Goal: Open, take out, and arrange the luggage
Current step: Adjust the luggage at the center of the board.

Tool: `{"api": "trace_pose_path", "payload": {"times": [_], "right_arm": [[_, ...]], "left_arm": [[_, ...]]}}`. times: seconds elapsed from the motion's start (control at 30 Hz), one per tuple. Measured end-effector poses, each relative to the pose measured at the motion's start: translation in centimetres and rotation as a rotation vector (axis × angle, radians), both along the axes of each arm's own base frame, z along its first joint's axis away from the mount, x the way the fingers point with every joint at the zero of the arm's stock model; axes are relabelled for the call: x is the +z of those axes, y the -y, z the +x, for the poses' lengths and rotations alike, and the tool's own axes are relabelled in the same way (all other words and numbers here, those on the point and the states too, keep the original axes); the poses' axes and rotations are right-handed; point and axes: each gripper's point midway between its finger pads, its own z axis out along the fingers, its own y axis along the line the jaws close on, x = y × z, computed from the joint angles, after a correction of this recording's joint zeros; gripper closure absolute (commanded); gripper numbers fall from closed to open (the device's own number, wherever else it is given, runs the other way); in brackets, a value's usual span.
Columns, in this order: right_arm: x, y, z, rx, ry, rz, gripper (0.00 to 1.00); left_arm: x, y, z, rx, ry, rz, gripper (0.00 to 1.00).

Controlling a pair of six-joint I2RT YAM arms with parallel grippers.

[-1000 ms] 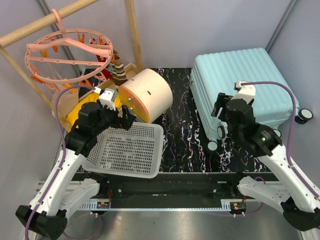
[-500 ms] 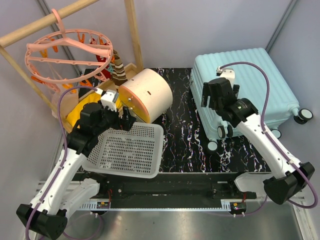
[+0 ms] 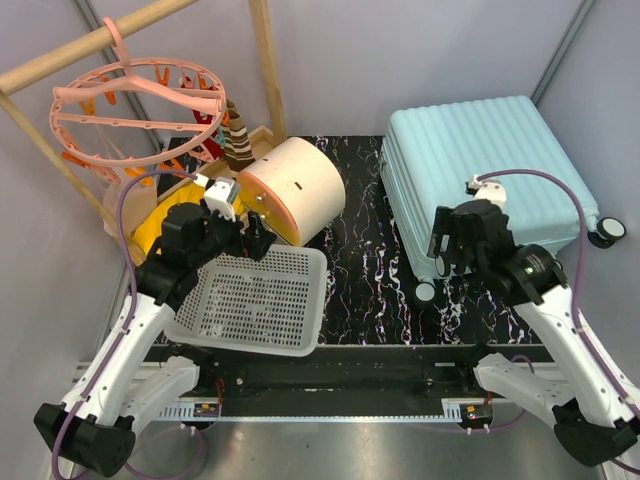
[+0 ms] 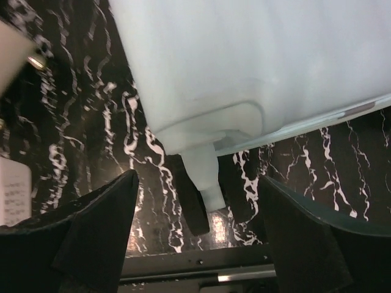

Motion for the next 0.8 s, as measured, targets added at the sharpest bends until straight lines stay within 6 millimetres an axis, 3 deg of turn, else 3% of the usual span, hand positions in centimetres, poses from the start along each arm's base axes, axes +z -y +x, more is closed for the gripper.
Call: {"api": "trace_pose_path", "payload": {"times": [0.13, 0.2, 0.4, 0.53, 0.57, 0.6, 0.63, 0.7, 0.8], "right_arm": [[-4.2, -0.2, 0.3, 0.004, -0.113, -0.065, 0.15], [-5.4, -0.3, 0.7, 0.01, -0.136, -0.089, 0.15], [-5.6, -0.8, 2.9, 0.038, -0.101, -0.14, 0.23], [-7.2, -0.9, 3.2, 0.064, -0.166, -0.205, 0.41], [-7.5, -0.8, 3.4, 0.065, -0.175, -0.223, 0.59], [-7.5, -0.7, 3.7, 0.053, -0.168, -0.229, 0.69], [-7.3, -0.6, 4.0, 0.027, -0.154, -0.227, 0.86], [-7.3, -0.4, 4.1, 0.016, -0.153, -0.218, 1.0], [-7.3, -0.7, 4.3, 0.042, -0.15, -0.217, 1.0]], "left_arm": [[0.6, 0.5, 0.0, -0.018, 0.013, -0.025, 0.01], [0.7, 0.7, 0.0, -0.027, 0.016, -0.034, 0.01], [0.5, 1.0, 0.3, -0.039, 0.007, -0.038, 0.01], [0.4, 1.1, 0.3, -0.045, 0.0, -0.038, 0.01], [0.4, 1.2, 0.3, -0.046, 0.001, -0.039, 0.01], [0.4, 1.2, 0.3, -0.047, 0.001, -0.039, 0.01], [0.4, 1.2, 0.3, -0.047, 0.001, -0.039, 0.01], [0.4, 1.2, 0.3, -0.048, 0.0, -0.039, 0.01], [0.2, 1.3, 0.3, -0.05, -0.006, -0.038, 0.01]]}}
